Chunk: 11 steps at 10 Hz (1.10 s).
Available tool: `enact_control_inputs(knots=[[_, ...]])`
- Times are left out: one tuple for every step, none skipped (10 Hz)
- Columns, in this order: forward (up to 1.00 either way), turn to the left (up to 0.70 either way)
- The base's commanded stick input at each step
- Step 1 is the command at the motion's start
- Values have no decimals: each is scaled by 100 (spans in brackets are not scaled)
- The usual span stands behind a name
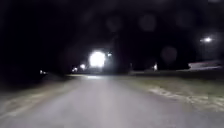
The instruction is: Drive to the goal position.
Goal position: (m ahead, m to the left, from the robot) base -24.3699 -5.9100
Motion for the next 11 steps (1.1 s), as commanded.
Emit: enact_control_inputs(knots=[[0,-100],[0,-100],[0,-100],[0,-100],[0,-100],[0,-100],[0,-100],[0,-100],[0,-100],[0,-100],[0,-100]])
